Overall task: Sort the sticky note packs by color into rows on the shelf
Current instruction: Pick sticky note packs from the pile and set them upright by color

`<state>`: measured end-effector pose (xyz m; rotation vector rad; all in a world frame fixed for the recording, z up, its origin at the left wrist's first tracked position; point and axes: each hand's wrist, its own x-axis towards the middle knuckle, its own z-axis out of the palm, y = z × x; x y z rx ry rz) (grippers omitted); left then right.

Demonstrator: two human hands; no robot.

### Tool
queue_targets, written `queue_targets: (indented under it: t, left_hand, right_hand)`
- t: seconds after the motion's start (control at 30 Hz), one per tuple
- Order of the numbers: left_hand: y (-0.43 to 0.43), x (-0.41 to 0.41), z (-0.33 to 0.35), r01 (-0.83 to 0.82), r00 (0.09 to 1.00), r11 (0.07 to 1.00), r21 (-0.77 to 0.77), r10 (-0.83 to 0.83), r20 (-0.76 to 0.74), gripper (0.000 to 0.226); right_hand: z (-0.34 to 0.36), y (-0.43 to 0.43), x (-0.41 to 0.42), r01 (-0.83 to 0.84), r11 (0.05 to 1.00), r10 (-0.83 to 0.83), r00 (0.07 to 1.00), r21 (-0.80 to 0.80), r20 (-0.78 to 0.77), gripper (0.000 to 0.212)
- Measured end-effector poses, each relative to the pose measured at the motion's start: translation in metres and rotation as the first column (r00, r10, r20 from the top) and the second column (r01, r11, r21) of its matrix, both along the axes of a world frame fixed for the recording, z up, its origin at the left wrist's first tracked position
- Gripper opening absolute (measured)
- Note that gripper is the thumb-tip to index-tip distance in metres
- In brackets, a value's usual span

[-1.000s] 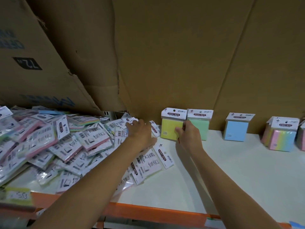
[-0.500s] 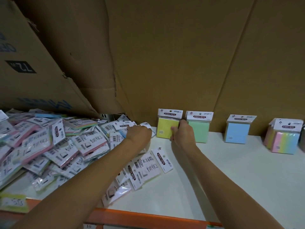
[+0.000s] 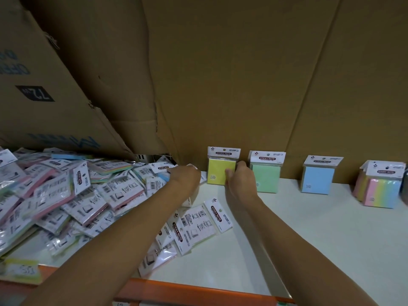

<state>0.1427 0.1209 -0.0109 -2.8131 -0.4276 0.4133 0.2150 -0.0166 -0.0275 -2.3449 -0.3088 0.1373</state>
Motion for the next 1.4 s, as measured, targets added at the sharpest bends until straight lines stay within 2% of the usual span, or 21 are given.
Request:
queue_targets:
  t: [0.13, 0.27, 0.37, 0.43, 0.5, 0.53, 0.57, 0.63, 0.67, 0.73, 0.8, 0.87, 0.93, 1.03, 1.2, 1.33, 1.4]
  left_hand:
    - [0.000, -0.012, -0.003, 0.116, 0.987, 0.991, 0.064, -0.123, 0.104, 0.030]
    - [-0.002, -0.025, 0.001, 0.161, 0.964, 0.979, 0.121, -0.183, 0.195, 0.032]
    - [-0.004, -0.037, 0.000, 0.185, 0.940, 0.975, 0.126, -0.213, 0.267, 0.029]
    - [-0.007, -0.045, 0.003, 0.191, 0.913, 0.975, 0.114, -0.220, 0.343, 0.026]
    - [-0.009, -0.053, 0.004, 0.190, 0.891, 0.972, 0.136, -0.229, 0.392, 0.027]
    - [-0.009, -0.055, 0.003, 0.192, 0.872, 0.971, 0.144, -0.236, 0.429, 0.030]
    - [-0.009, -0.056, 0.000, 0.194, 0.857, 0.971, 0.139, -0.237, 0.457, 0.032]
    - [-0.010, -0.059, -0.004, 0.214, 0.838, 0.970, 0.119, -0.245, 0.488, 0.031]
    - [-0.011, -0.061, -0.002, 0.225, 0.830, 0.971, 0.080, -0.234, 0.506, 0.030]
    - [-0.010, -0.065, -0.001, 0.218, 0.810, 0.970, -0.107, -0.119, 0.574, 0.029]
    - [-0.005, -0.066, 0.000, 0.129, 0.773, 0.940, -0.316, 0.104, 0.626, 0.027]
    - [0.001, -0.069, 0.002, 0.088, 0.702, 0.911, -0.403, 0.230, 0.674, 0.032]
    - [0.006, -0.076, 0.009, 0.070, 0.619, 0.895, -0.441, 0.308, 0.723, 0.039]
    - [0.012, -0.084, 0.016, 0.037, 0.584, 0.869, -0.494, 0.383, 0.716, 0.043]
    - [0.011, -0.096, 0.014, 0.027, 0.522, 0.845, -0.535, 0.444, 0.728, 0.043]
    - [0.011, -0.103, 0.014, 0.068, 0.425, 0.822, -0.566, 0.489, 0.762, 0.040]
    - [0.012, -0.105, 0.015, 0.091, 0.415, 0.818, -0.568, 0.487, 0.769, 0.042]
  right_hand:
    - [-0.004, -0.003, -0.001, 0.018, 0.999, -0.018, 1.000, 0.041, 0.019, 0.021]
    - [-0.004, 0.001, -0.001, -0.028, 0.996, 0.028, 1.000, 0.079, 0.009, 0.021]
    - [0.002, 0.003, -0.003, -0.070, 0.997, 0.070, 0.997, 0.032, -0.020, 0.029]
    - [0.004, -0.002, -0.011, -0.043, 0.999, 0.043, 0.998, 0.008, 0.050, 0.031]
    - [0.005, -0.012, -0.027, -0.047, 0.996, 0.037, 0.992, 0.080, 0.120, 0.030]
    - [0.006, -0.015, -0.034, -0.101, 0.980, 0.091, 0.994, 0.169, 0.067, 0.032]
    - [0.009, -0.014, -0.040, -0.156, 0.947, 0.179, 0.982, 0.282, -0.057, 0.037]
    - [0.017, -0.004, -0.047, -0.179, 0.852, 0.370, 0.872, 0.493, -0.322, 0.043]
    - [0.021, 0.003, -0.047, -0.173, 0.811, 0.444, 0.806, 0.559, -0.393, 0.048]
    - [0.024, 0.015, -0.044, -0.172, 0.764, 0.533, 0.711, 0.622, -0.458, 0.059]
    - [0.021, 0.023, -0.040, -0.168, 0.762, 0.548, 0.683, 0.626, -0.483, 0.062]
    - [0.017, 0.028, -0.039, -0.167, 0.768, 0.542, 0.684, 0.618, -0.489, 0.059]
    - [0.013, 0.033, -0.041, -0.151, 0.785, 0.519, 0.689, 0.600, -0.506, 0.047]
    - [0.005, 0.044, -0.049, -0.146, 0.836, 0.456, 0.721, 0.530, -0.521, 0.025]
    - [-0.004, 0.064, -0.057, -0.056, 0.927, 0.234, 0.859, 0.370, -0.456, 0.038]
    - [-0.002, 0.061, -0.056, -0.087, 0.938, 0.216, 0.903, 0.336, -0.371, 0.031]
    - [0.003, 0.052, -0.056, -0.115, 0.931, 0.224, 0.929, 0.346, -0.295, 0.026]
